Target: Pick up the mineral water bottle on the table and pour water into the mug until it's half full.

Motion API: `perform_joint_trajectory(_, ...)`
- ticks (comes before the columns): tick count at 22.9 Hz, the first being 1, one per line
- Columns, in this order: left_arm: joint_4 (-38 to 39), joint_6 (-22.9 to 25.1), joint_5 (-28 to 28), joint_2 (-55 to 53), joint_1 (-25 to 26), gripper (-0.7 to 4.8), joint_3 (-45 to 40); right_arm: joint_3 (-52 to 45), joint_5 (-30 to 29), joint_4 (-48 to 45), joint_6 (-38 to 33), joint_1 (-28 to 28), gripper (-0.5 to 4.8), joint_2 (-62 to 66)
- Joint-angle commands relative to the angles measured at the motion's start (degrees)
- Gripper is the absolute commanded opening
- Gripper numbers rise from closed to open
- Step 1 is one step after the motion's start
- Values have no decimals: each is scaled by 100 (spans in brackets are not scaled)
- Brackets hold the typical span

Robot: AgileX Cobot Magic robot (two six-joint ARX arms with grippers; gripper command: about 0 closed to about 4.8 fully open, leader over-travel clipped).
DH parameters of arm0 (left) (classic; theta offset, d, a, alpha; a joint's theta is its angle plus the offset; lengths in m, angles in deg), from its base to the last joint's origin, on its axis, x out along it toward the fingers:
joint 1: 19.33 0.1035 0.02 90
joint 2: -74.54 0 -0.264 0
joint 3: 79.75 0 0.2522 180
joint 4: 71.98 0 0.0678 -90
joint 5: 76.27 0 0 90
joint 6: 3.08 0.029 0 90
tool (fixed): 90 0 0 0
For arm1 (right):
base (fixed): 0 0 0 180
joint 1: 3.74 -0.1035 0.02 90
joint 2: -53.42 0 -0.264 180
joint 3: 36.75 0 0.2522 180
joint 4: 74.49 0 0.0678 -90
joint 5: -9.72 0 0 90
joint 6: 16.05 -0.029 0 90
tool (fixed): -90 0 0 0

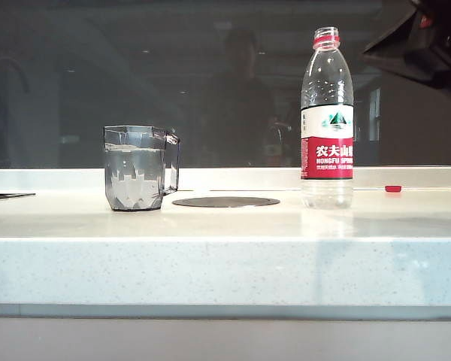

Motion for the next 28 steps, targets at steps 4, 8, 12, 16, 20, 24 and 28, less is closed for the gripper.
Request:
perform_joint_trajectory(4, -63, 22, 24, -2, 9, -4, 15, 22, 435, -59, 144, 4, -8, -87)
perform_joint_trajectory(8, -63, 22, 26, -2, 11, -4, 15, 20, 433, -46, 140, 9, 4, -85)
perform_joint_trajectory(12, -63, 22, 26, -2, 11, -4, 15, 20, 424, 57, 140, 9, 4, -81)
perform_joint_trajectory(16, -63, 22, 26, -2, 11, -4, 15, 20, 417, 227, 138, 7, 4, -81)
perform_joint_trajectory(20, -63, 22, 26, -2, 11, -4, 15, 20, 417, 437, 140, 7, 4, -81)
perform_joint_trajectory(24, -63, 22, 26, -2, 11, -4, 15, 15, 802, 599, 610, 17, 3, -151)
perform_joint_trajectory(28, -52, 22, 0, -2, 11, -4, 15, 7, 1084, 1172, 846, 177, 3, -859)
